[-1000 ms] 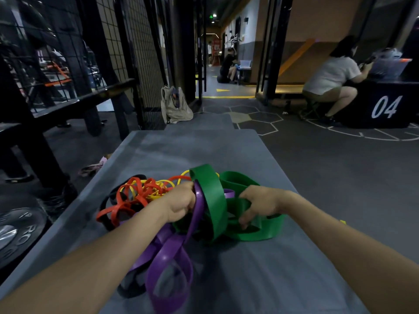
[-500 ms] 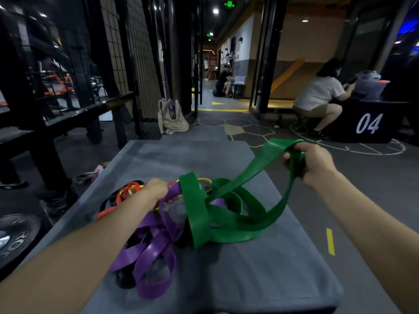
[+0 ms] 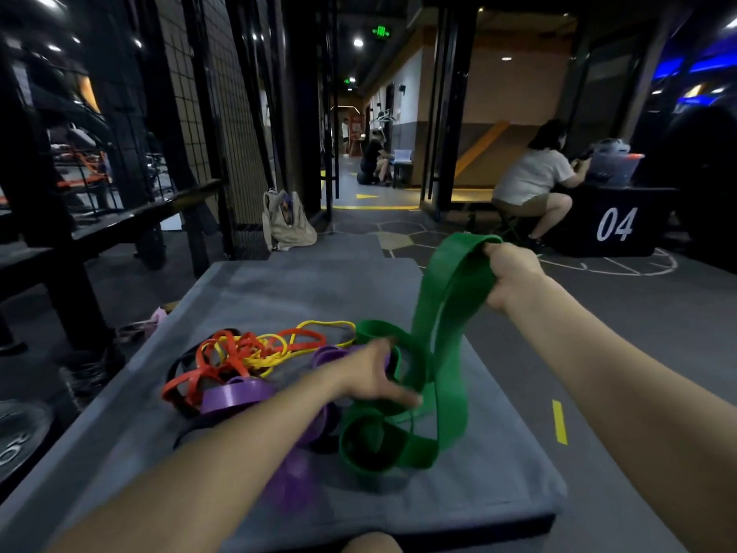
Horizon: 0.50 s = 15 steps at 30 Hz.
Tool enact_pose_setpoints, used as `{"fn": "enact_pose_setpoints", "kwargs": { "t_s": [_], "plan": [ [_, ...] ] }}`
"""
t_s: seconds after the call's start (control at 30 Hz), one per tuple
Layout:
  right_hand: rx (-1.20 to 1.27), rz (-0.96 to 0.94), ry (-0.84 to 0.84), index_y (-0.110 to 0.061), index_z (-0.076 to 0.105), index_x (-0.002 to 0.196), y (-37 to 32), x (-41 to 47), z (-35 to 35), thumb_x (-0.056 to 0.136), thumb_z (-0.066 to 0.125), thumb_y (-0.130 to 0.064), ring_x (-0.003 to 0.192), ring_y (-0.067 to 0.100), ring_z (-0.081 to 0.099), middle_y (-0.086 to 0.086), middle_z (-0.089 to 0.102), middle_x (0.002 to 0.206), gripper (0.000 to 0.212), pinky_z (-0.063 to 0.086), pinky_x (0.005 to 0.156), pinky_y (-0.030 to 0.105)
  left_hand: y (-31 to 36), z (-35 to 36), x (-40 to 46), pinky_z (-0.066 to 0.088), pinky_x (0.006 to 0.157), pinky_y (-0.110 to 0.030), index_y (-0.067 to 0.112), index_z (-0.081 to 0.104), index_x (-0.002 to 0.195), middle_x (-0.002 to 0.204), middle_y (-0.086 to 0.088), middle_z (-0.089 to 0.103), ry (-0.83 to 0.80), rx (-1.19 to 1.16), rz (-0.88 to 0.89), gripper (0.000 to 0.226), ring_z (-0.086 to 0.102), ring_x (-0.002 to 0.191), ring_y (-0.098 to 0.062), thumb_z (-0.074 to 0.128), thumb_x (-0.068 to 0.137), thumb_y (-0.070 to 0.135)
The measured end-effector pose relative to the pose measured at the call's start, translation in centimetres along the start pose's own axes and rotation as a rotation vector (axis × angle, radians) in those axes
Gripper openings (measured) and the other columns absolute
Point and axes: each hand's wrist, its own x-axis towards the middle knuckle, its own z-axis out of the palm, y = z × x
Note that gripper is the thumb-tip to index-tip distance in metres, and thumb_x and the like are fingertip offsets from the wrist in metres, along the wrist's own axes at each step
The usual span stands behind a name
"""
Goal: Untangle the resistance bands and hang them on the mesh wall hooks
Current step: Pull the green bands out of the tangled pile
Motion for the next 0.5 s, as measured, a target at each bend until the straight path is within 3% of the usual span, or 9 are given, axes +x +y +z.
{"fn": "enact_pose_setpoints", "kwargs": {
  "t_s": [0.1, 0.17, 0.27, 0.37, 0.47, 0.5],
  "plan": [
    [0.148, 0.016, 0.05, -0.003, 0.056, 0.111, -1.5, -1.0, -0.9, 0.093, 0.037, -0.009, 0.09, 0.03, 0.065, 0.017, 0.064, 0.104, 0.027, 0.051, 0.086, 0.05, -1.3, 2.7, -0.4, 0.014, 0.118, -0.043, 0.02, 0.0, 0.15, 0.157, -0.009, 0.003, -0.232, 0.604, -0.107, 0.126, 0.005, 0.145, -0.03, 0.078, 0.059, 0.059],
    [0.232, 0.017, 0.105, -0.003, 0.056, 0.104, -1.6, -1.3, -2.1, 0.094, 0.032, -0.007, 0.081, 0.028, 0.062, 0.015, 0.062, 0.1, 0.026, 0.051, 0.082, 0.047, -2.9, 3.5, -0.7, 0.008, 0.118, -0.045, 0.023, -0.006, 0.15, 0.158, -0.01, -0.004, -0.259, 0.839, -0.061, 0.131, -0.002, 0.145, -0.031, 0.079, 0.056, 0.059],
    [0.245, 0.056, 0.19, -0.001, 0.054, 0.099, 0.6, -0.9, -3.2, 0.092, 0.035, 0.003, 0.067, 0.026, 0.056, 0.016, 0.058, 0.091, 0.02, 0.049, 0.071, 0.041, -4.4, 4.6, -1.2, 0.015, 0.116, -0.043, 0.021, 0.004, 0.15, 0.155, -0.01, 0.009, -0.142, 0.966, 0.027, 0.127, 0.013, 0.142, -0.029, 0.082, 0.055, 0.052],
    [0.188, 0.109, 0.181, 0.003, 0.053, 0.12, 4.0, -0.5, -3.1, 0.088, 0.043, 0.007, 0.074, 0.03, 0.059, 0.019, 0.059, 0.103, 0.034, 0.049, 0.064, 0.041, -4.9, 5.2, -0.9, 0.037, 0.102, -0.044, 0.018, 0.02, 0.146, 0.147, -0.009, 0.027, 0.011, 0.987, 0.075, 0.1, 0.032, 0.131, -0.029, 0.075, 0.066, 0.042],
    [0.024, 0.134, 0.115, 0.004, 0.049, 0.125, 6.5, -0.5, -2.6, 0.088, 0.052, 0.003, 0.095, 0.035, 0.058, 0.015, 0.052, 0.097, 0.038, 0.048, 0.08, 0.039, -4.9, 4.8, -0.5, 0.044, 0.091, -0.042, 0.013, 0.034, 0.138, 0.135, -0.007, 0.041, 0.062, 0.959, 0.08, 0.071, 0.044, 0.12, -0.029, 0.066, 0.076, 0.026],
    [-0.033, 0.134, 0.089, 0.003, 0.047, 0.126, 7.4, -0.1, -2.5, 0.088, 0.053, 0.001, 0.09, 0.033, 0.057, 0.012, 0.05, 0.092, 0.039, 0.044, 0.08, 0.035, -4.9, 4.7, -0.3, 0.045, 0.089, -0.042, 0.012, 0.036, 0.136, 0.133, -0.008, 0.043, 0.061, 0.945, 0.072, 0.066, 0.046, 0.118, -0.029, 0.064, 0.078, 0.022]
  ]
}}
